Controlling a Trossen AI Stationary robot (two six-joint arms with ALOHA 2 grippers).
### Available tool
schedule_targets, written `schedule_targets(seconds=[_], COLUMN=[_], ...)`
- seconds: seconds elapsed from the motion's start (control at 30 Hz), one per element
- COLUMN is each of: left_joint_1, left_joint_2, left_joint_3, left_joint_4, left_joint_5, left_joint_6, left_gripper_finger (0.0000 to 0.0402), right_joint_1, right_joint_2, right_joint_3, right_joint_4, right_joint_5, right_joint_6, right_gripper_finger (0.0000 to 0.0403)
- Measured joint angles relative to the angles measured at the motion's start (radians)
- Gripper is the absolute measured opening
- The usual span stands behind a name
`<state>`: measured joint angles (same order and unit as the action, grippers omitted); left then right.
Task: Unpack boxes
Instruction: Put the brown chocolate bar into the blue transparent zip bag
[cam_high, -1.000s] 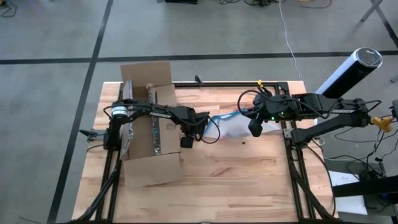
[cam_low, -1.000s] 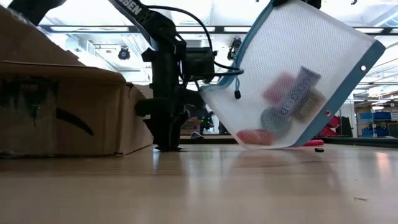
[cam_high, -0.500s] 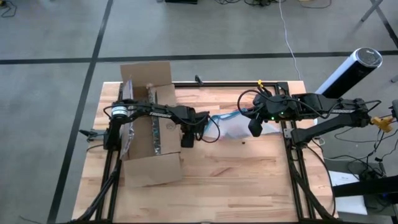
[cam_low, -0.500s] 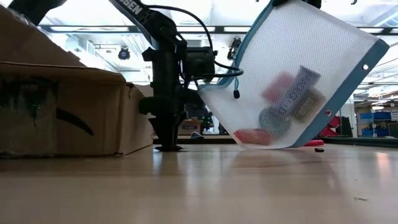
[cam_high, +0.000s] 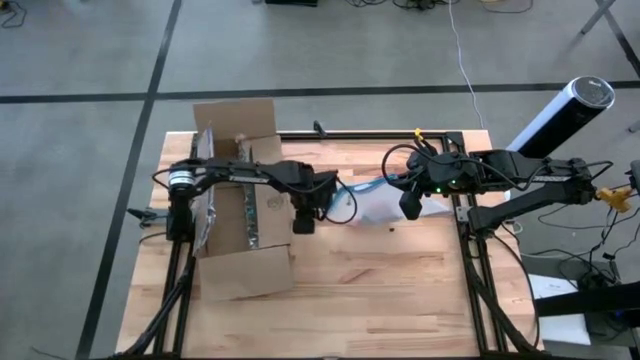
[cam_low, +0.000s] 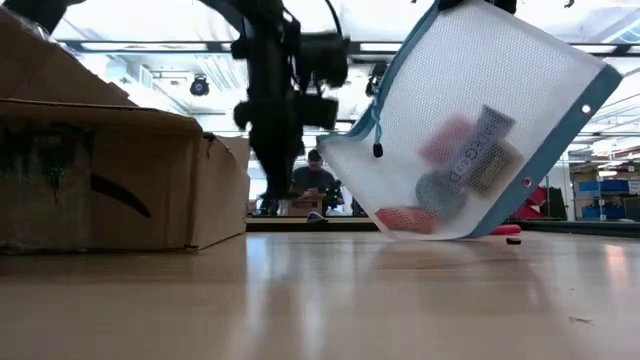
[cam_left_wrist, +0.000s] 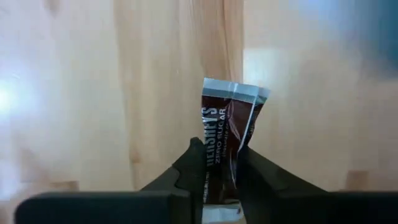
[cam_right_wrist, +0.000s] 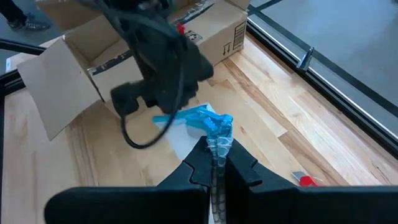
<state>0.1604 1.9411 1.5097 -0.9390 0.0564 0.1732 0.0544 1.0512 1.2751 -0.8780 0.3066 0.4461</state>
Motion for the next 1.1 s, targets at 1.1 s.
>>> schedule_targets(seconds=[1.1], left_joint_1=[0.108], left_joint_2=[-0.113], left_joint_3=[0.067], left_joint_4=[-0.035], left_joint_5=[-0.044], left_joint_6=[-0.066], left_gripper_finger=[0.0086], right_joint_1=[0.0], right_joint_2=[0.0], right_joint_3=[0.0], right_joint_4=[-0.015], right_joint_5=[-0.023], right_joint_6=[-0.002], right_gripper_finger=[0.0])
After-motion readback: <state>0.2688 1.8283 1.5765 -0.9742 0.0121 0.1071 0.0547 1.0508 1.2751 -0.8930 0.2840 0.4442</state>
